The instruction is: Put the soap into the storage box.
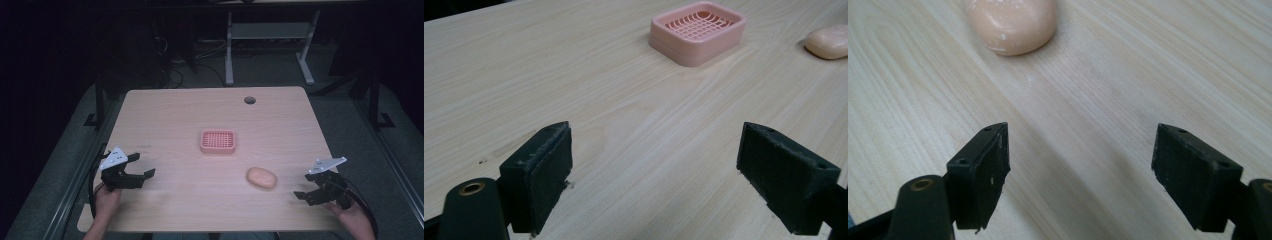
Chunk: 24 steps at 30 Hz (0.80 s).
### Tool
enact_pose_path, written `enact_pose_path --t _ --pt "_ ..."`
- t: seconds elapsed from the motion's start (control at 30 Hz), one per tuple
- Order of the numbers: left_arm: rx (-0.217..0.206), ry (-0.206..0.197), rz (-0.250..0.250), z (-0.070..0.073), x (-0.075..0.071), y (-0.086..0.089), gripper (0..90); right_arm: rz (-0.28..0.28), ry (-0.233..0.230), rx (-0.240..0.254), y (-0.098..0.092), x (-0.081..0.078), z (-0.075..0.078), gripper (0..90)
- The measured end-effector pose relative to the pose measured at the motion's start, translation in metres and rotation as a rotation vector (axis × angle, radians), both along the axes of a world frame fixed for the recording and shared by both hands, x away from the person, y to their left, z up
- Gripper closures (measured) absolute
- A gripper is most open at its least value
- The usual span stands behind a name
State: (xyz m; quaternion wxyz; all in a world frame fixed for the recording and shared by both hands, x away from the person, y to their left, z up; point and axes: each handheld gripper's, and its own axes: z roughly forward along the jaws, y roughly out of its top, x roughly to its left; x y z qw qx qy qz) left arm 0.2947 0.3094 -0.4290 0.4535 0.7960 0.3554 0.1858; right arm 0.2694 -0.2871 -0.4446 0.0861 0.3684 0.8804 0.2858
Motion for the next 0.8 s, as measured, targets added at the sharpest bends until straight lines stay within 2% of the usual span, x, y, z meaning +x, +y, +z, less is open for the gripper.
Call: enact_pose_path --t 0.17,0.3,0.4,0.63,0.8 --pt "0.01 -0.003 -0.003 0.0 0.0 0.0 14.3 0.013 0.007 -0.024 0.005 0.002 0.002 21.3" --pt "0.004 0.0 0.003 -0.001 0.0 0.001 14.3 0.022 0.037 -0.014 0.01 0.009 0.004 18.4" --pt "0.006 0.0 0.006 -0.001 0.0 0.001 14.3 0.049 0.037 -0.043 0.018 0.014 0.006 18.4" --pt "0.008 0.0 0.003 -0.001 0.0 0.001 14.3 0.089 0.049 -0.07 0.028 0.022 0.011 17.3" --pt "0.002 0.0 0.005 -0.001 0.0 0.001 14.3 0.117 0.056 -0.072 0.036 0.025 0.015 17.2"
